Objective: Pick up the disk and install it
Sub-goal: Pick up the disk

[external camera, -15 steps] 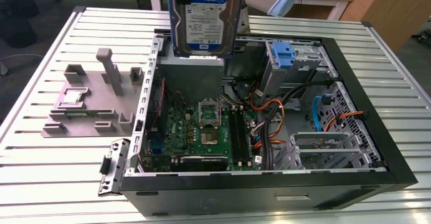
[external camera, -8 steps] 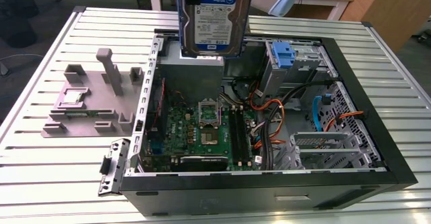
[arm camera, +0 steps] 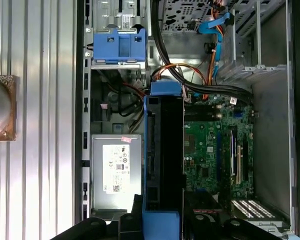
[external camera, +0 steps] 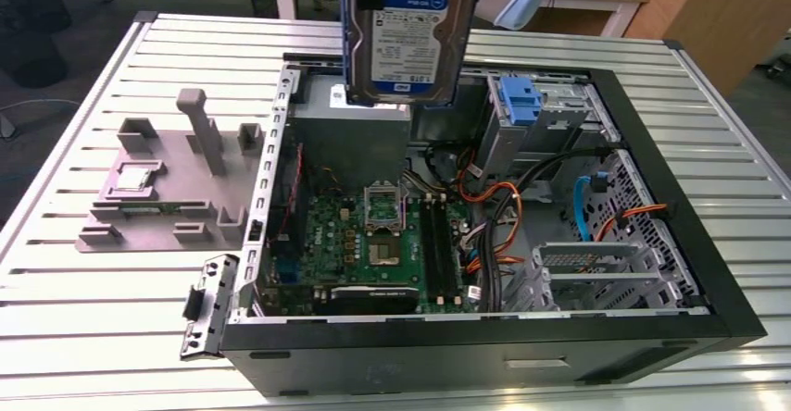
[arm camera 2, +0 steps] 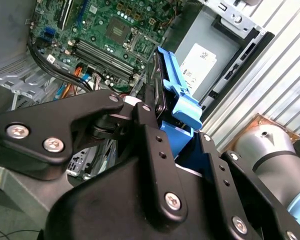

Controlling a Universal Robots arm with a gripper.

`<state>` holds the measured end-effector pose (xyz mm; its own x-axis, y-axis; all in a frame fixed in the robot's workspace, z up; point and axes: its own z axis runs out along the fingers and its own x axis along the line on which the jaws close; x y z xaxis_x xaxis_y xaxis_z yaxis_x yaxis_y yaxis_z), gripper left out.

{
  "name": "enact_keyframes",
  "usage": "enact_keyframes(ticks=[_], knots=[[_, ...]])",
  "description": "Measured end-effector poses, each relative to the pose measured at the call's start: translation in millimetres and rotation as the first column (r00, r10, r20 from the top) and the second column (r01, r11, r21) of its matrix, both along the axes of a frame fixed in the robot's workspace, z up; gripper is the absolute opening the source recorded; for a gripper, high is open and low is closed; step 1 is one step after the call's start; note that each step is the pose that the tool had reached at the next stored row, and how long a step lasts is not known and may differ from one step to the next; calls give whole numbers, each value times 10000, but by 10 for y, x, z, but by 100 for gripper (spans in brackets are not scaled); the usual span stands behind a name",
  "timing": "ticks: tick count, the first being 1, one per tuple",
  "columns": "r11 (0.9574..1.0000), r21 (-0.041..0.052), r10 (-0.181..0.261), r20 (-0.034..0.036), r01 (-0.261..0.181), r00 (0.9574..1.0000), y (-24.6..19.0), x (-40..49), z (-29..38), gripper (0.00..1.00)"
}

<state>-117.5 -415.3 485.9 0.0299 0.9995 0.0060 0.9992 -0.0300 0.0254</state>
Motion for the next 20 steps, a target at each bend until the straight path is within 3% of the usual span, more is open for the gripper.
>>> enact_keyframes(ticks=[13,20], knots=[[9999,1,-127,1,127,9999,-9,201,-2,37],[9999,1,-145,1,145,9999,-61,285,-3,37]])
